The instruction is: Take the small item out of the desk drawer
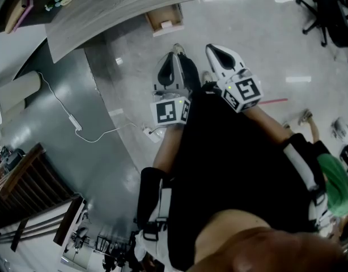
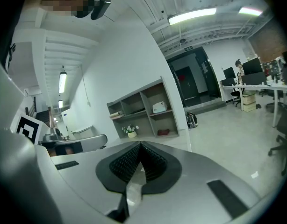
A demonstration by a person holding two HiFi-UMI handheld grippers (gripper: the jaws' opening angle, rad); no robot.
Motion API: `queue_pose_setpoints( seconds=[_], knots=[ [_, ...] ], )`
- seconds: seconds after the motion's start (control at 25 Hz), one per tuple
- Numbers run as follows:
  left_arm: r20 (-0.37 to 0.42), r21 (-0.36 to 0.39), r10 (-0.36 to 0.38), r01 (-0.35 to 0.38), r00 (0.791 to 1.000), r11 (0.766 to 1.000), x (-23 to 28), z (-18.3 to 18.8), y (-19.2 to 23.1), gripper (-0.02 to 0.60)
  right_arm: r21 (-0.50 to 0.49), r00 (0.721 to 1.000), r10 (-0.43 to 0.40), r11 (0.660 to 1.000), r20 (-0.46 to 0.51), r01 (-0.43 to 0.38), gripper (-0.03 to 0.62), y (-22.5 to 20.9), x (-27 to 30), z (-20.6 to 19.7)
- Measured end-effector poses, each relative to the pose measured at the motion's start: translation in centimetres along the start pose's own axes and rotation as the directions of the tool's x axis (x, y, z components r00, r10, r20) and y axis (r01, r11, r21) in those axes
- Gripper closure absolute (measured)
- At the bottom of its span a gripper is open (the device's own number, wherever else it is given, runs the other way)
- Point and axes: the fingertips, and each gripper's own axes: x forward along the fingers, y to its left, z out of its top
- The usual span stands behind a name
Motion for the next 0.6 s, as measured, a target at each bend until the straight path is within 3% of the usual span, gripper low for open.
queue_pose_setpoints(
  seconds=[0.36,0.6],
  knots=[
    [-0.108,-0.016,0.005,-0.007,0.994,1.000,8.0,-2.4,5.5,0.589,0.024,0.999,-0.007,1.000,-0.042,0.008,0.595,-2.8,7.8,0.8],
    [-0.191,-0.003,0.014,-0.015,0.982,1.000,12.7,-6.6,9.0,0.589,0.052,0.997,-0.010,0.999,-0.083,0.015,0.595,-4.2,11.8,0.1]
  ],
)
